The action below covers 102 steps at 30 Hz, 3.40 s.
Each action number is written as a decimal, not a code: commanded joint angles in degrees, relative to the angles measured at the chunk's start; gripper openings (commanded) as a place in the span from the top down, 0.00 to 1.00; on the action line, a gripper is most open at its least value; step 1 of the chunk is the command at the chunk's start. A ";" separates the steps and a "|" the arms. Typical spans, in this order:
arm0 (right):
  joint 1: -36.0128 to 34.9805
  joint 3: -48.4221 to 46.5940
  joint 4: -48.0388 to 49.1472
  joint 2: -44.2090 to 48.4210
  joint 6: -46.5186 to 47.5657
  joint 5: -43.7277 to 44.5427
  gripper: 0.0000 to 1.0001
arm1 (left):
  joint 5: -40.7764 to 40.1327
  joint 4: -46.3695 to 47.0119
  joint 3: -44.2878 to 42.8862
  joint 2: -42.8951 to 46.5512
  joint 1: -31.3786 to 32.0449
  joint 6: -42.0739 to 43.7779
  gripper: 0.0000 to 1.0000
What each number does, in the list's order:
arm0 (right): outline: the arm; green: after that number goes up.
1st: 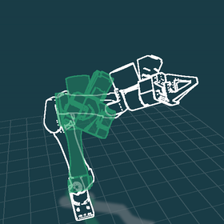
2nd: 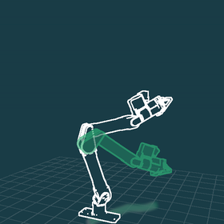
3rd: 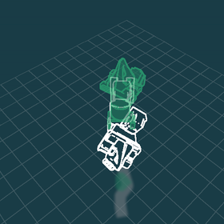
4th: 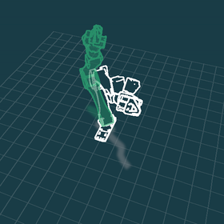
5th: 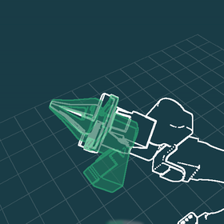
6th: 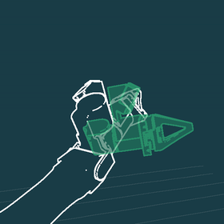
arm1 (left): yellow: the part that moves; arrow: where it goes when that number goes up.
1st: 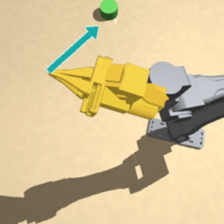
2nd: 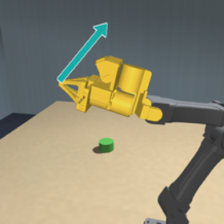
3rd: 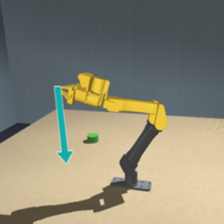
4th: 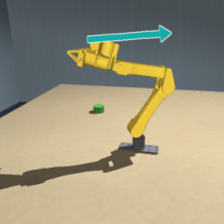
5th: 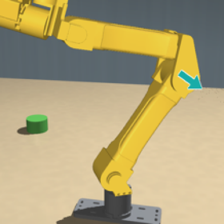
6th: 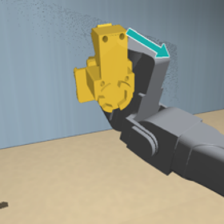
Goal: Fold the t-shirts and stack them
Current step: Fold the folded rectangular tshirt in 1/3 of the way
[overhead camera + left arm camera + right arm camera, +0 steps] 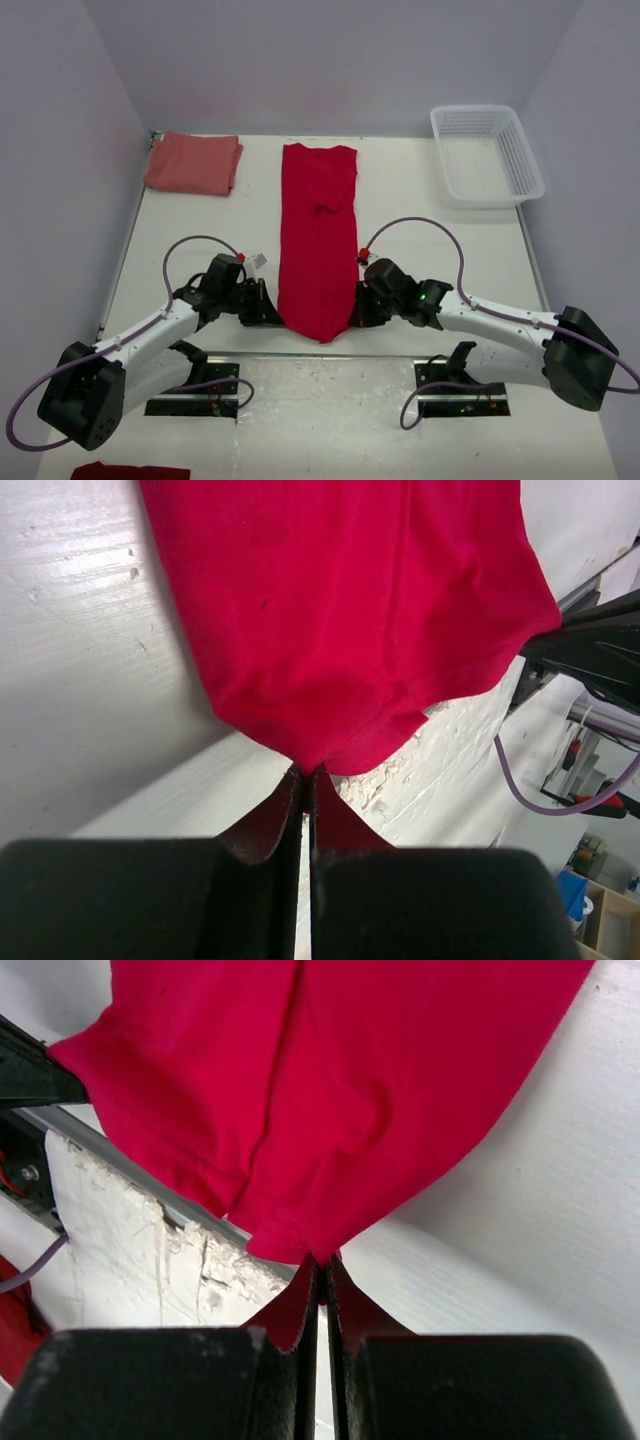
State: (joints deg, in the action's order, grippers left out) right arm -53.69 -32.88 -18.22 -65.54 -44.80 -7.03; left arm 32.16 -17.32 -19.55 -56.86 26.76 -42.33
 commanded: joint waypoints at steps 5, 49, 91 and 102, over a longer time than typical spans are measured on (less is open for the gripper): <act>-0.27 -5.08 -6.12 0.24 2.51 5.44 1.00 | -5.43 -2.97 -8.30 -1.41 0.13 4.00 1.00; 28.82 -65.20 -20.63 -50.74 25.55 -4.75 1.00 | -9.93 -0.61 -61.39 -53.26 -12.44 11.13 1.00; 36.37 -91.64 -31.17 -70.95 30.64 -8.45 0.85 | -8.26 2.73 -68.34 -62.06 -15.78 10.68 0.81; 40.33 -97.13 -31.80 -67.37 33.37 -7.12 0.51 | -8.53 2.64 -74.76 -57.41 -16.57 15.17 0.54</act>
State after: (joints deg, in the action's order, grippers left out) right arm -13.54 -130.43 -49.47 -138.61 -13.13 -15.05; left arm 23.55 -16.62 -91.92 -118.91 10.74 -29.80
